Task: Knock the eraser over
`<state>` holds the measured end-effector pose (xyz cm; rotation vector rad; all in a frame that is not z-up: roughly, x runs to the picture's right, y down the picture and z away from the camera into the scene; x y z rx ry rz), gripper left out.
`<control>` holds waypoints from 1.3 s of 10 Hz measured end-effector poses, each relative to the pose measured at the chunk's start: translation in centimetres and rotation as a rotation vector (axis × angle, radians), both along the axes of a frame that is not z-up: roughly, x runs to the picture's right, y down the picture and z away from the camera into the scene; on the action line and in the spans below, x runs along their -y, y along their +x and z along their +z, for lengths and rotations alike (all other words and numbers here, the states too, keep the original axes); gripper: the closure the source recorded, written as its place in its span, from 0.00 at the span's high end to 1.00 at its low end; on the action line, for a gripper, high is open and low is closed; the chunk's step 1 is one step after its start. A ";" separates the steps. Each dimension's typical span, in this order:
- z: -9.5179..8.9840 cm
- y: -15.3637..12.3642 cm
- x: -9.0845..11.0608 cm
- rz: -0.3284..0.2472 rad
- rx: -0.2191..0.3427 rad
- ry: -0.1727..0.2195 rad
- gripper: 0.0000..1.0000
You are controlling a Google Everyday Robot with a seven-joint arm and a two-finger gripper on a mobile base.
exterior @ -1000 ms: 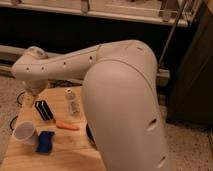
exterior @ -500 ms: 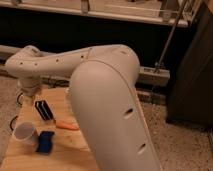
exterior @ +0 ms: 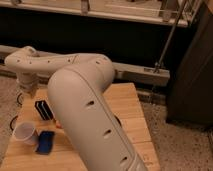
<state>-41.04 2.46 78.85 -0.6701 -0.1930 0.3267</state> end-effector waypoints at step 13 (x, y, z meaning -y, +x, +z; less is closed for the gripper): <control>-10.7 14.3 -7.7 -0.121 -0.163 -0.200 0.00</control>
